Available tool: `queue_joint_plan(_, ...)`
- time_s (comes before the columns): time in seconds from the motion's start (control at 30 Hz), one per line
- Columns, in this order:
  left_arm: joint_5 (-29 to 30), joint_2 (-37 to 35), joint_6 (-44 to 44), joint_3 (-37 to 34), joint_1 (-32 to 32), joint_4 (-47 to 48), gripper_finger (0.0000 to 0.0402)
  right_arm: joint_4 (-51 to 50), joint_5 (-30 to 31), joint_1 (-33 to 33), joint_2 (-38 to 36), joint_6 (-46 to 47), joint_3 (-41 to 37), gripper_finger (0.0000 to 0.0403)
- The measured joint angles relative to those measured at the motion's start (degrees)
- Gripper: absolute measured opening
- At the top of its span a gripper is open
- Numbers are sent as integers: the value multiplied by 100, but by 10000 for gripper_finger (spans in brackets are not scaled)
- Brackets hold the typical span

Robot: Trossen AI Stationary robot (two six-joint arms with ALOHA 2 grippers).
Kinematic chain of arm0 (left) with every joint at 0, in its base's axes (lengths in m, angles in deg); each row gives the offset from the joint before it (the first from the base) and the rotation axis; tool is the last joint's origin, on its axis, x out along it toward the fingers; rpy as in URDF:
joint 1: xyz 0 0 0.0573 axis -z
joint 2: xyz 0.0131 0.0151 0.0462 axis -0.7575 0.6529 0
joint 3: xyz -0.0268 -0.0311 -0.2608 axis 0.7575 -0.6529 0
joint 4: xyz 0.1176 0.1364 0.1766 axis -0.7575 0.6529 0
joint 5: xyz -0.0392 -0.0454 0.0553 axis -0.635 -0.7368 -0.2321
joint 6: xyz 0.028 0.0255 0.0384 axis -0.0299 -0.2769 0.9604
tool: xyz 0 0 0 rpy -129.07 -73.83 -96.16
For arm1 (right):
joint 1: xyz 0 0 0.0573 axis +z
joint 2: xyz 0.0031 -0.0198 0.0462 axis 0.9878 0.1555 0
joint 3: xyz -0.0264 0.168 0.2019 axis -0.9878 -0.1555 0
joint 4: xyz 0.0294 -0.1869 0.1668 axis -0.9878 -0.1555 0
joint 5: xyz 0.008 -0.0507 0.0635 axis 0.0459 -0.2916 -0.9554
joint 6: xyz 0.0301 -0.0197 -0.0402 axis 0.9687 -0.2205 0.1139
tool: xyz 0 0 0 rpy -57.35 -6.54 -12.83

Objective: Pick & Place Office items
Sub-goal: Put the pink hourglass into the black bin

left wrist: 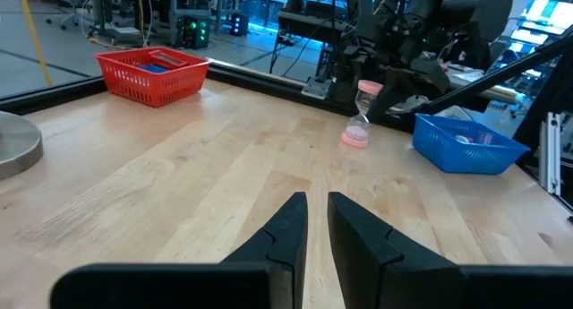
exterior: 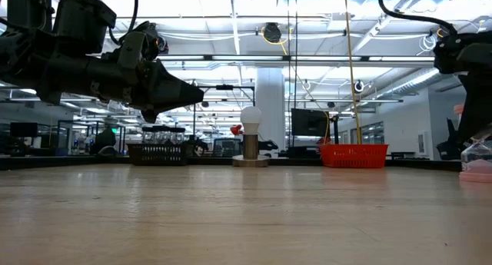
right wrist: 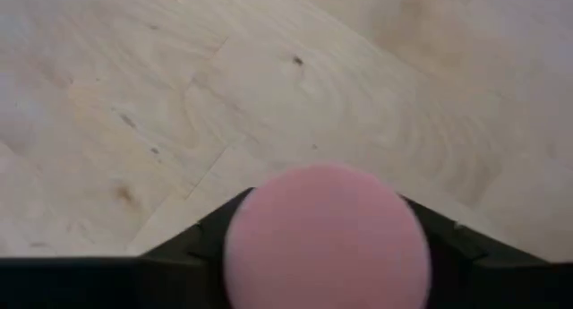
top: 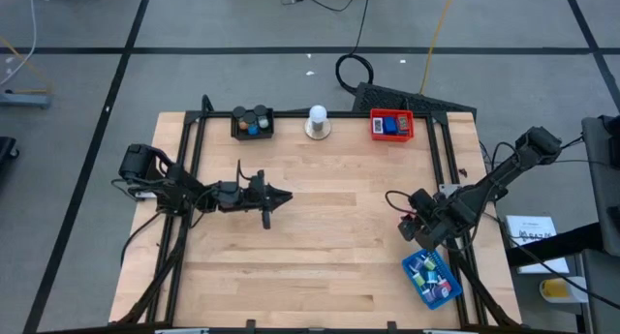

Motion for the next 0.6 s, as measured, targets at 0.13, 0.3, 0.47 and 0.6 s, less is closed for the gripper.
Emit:
queue_joint_plan(0.13, 16, 0, -21, -81, -27, -12, 51, 29, -18, -4, 1, -154, 7, 170)
queue_joint_plan(0.3, 59, 0, -240, -508, -134, -583, 51, 96, -201, -167, 7, -582, 348, 170)
queue_joint_plan(0.47, 279, -20, -334, -1087, -155, -1244, 51, 1129, -45, -1002, 127, -2134, 672, 170)
queue_joint_plan(0.6, 615, -166, -449, -1341, -159, -1252, 51, 2868, -621, -2169, 579, -4064, 691, 170)
